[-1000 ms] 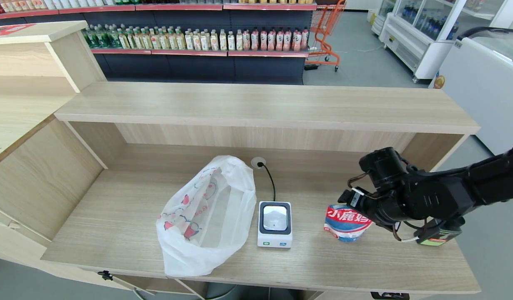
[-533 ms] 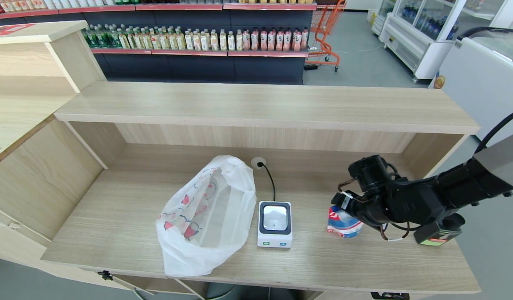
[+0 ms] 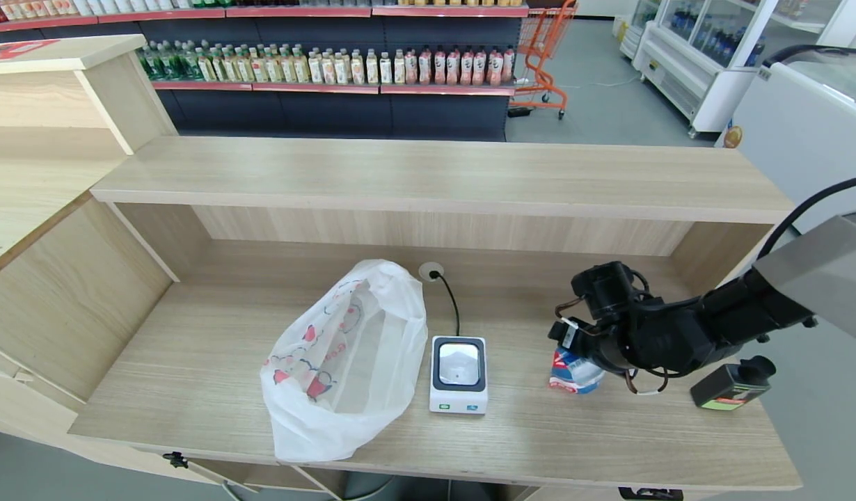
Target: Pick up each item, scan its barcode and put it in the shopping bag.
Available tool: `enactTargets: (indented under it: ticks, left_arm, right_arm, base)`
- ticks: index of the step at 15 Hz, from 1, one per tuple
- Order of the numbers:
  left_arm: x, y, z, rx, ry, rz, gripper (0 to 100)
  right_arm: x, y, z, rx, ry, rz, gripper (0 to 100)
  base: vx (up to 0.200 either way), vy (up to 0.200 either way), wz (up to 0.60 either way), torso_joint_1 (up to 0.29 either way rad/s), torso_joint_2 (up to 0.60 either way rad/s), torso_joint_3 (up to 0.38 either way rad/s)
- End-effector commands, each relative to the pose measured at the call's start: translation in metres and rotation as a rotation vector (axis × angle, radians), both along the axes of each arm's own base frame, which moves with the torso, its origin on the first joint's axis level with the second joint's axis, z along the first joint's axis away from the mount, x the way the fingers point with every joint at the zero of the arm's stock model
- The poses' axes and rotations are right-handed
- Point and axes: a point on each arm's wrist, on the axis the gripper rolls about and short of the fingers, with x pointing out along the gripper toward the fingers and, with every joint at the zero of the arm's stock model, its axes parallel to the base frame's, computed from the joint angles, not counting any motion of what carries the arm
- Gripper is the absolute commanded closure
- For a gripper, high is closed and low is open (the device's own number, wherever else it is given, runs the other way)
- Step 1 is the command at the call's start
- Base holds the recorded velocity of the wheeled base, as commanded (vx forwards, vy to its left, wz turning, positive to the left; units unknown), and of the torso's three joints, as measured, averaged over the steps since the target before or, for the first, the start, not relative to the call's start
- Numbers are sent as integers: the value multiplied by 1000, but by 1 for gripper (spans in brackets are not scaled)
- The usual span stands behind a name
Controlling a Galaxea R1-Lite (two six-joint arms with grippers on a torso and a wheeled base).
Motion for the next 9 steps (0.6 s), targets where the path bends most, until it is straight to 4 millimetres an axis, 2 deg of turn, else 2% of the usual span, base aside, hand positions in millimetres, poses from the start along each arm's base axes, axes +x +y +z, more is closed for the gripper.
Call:
enactTargets:
  ticks: [1,3,4,9]
  left_arm:
    - [0,0,0,0,-1,0,0]
    - [0,0,0,0,-1,0,0]
    - [0,0,0,0,-1,0,0]
    - [0,0,0,0,-1,0,0]
  right_arm:
    - [4,-1,-8,-15,2,8,0]
    - [10,-2,-15,-46,-24,40,0]
    - [12,-2,-17,-67,-26,59,100]
    - [5,-7,-28,-166,23,95,100]
  base:
    - [0,0,0,0,0,0]
    - [0,0,0,0,0,0]
    - [0,0,0,0,0,0]
    - [0,0,0,0,0,0]
